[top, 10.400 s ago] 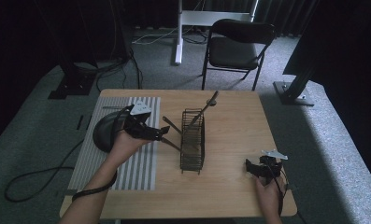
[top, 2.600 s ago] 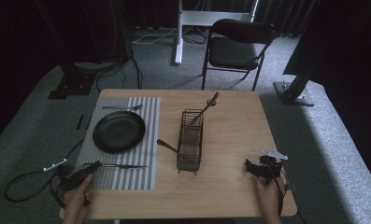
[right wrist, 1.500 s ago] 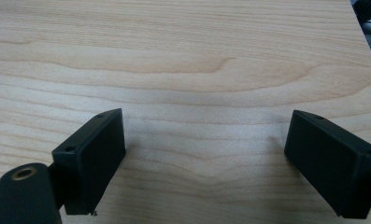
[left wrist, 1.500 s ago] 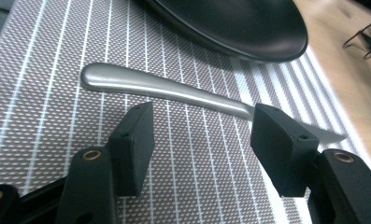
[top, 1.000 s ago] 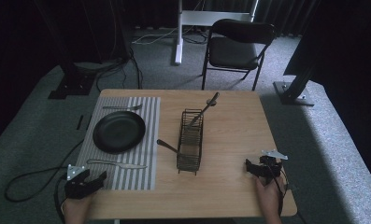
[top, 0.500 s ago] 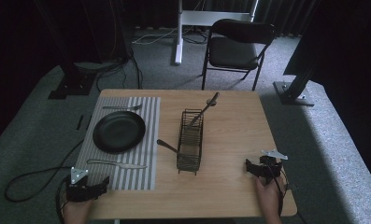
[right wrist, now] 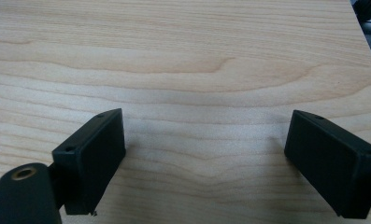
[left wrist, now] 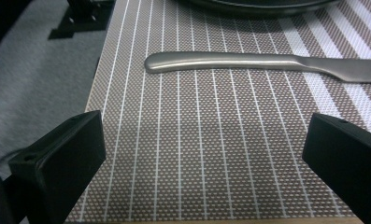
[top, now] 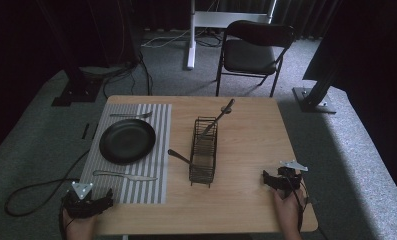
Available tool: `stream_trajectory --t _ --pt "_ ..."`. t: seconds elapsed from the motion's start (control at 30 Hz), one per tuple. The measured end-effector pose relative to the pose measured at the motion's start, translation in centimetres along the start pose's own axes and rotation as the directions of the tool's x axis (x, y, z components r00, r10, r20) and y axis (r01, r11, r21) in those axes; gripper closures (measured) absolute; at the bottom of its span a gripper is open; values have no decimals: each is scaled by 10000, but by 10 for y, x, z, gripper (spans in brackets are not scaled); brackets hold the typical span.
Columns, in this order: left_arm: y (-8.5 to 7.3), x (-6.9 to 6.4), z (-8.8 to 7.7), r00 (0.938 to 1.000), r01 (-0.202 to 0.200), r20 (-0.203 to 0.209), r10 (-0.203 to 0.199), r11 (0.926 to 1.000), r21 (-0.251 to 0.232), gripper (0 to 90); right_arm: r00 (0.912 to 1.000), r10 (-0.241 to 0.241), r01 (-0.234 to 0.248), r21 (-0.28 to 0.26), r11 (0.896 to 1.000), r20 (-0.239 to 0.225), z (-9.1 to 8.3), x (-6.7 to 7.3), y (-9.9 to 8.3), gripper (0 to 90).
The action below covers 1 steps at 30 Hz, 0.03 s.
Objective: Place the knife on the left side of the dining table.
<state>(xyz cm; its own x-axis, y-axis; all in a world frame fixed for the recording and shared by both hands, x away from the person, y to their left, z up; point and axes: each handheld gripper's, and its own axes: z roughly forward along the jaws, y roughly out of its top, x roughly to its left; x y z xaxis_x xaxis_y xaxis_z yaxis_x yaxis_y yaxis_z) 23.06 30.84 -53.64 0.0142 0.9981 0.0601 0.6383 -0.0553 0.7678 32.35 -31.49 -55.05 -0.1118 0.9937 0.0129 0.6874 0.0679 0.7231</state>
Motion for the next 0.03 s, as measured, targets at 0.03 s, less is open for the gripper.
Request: stream_trajectory --t 0.03 --pt "0 0 0 10000 0 0 0 10000 0 0 10000 -1 1 0 10000 1 0 0 0 114"
